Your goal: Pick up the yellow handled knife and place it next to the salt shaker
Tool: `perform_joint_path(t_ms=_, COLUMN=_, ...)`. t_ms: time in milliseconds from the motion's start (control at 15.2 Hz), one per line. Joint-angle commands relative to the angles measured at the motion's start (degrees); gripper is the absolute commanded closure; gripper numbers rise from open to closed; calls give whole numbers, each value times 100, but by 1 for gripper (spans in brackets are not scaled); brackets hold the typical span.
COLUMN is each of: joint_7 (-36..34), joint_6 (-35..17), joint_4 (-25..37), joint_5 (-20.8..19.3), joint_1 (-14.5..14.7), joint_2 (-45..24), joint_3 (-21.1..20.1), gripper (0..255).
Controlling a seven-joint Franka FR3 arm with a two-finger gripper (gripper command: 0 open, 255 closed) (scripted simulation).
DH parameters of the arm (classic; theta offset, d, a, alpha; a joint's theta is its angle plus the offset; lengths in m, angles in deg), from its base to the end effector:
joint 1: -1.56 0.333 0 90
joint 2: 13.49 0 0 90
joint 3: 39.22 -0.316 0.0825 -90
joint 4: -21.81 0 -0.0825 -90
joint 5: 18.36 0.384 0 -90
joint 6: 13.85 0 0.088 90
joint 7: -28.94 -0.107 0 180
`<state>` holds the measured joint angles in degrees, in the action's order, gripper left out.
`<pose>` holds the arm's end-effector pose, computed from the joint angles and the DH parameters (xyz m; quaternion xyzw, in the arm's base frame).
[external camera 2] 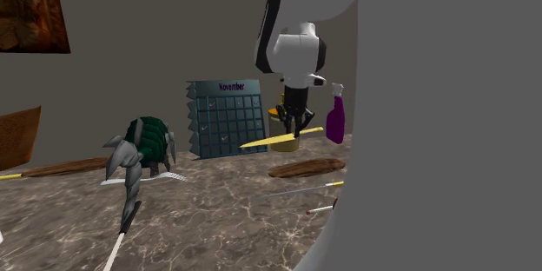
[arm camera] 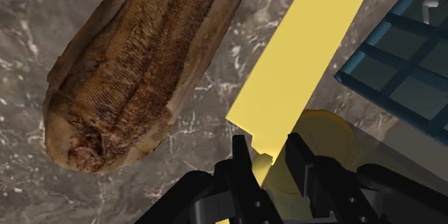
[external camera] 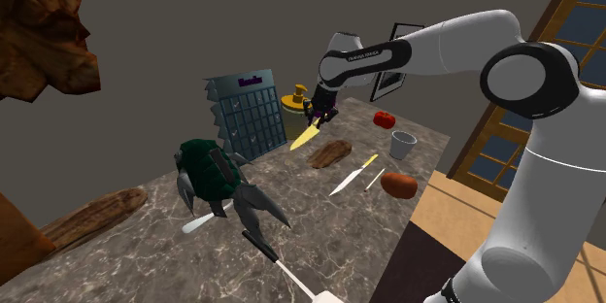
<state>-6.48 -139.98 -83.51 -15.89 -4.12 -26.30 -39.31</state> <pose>0.6272 -0.0600 0.4209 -0.9301 0.3601 -0.0626 0.0358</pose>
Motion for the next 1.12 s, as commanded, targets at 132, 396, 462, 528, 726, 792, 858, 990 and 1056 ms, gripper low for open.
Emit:
perform_joint_path(t_ms=132, joint_7=-10, joint_6=276, joint_4=182, joint_5=-7, joint_1=-1, joint_2=92, joint_3=2, gripper=255)
perform_joint_path(t_ms=396, joint_7=-22, joint_6=561, joint_4=389, joint_5=-14, joint_1=-2, joint_2=170, joint_3=4, gripper=255)
perform_joint_path(t_ms=462, joint_7=-24, joint_6=633, joint_4=444, joint_5=-15, joint_1=-2, joint_2=187, joint_3=4, gripper=255)
perform_joint_path(t_ms=528, joint_7=-27, joint_6=705, joint_4=501, joint_5=-17, joint_1=-2, joint_2=203, joint_3=5, gripper=255)
perform_joint_path(t_ms=726, joint_7=-36, joint_6=924, joint_4=680, joint_5=-21, joint_1=-3, joint_2=243, joint_3=5, gripper=255)
perform_joint_path(t_ms=792, joint_7=-38, joint_6=998, joint_4=743, joint_5=-22, joint_1=-3, joint_2=254, joint_3=6, gripper=255)
perform_joint_path(t_ms=858, joint_7=-41, joint_6=1072, joint_4=807, joint_5=-23, joint_1=-3, joint_2=263, joint_3=6, gripper=255)
perform_joint_path(t_ms=990, joint_7=-136, joint_6=1036, joint_4=600, joint_5=-42, joint_1=52, joint_2=438, joint_3=-28, gripper=255)
perform_joint_path(t_ms=1056, joint_7=-231, joint_6=980, joint_4=381, joint_5=-59, joint_1=107, joint_2=604, joint_3=-65, gripper=255)
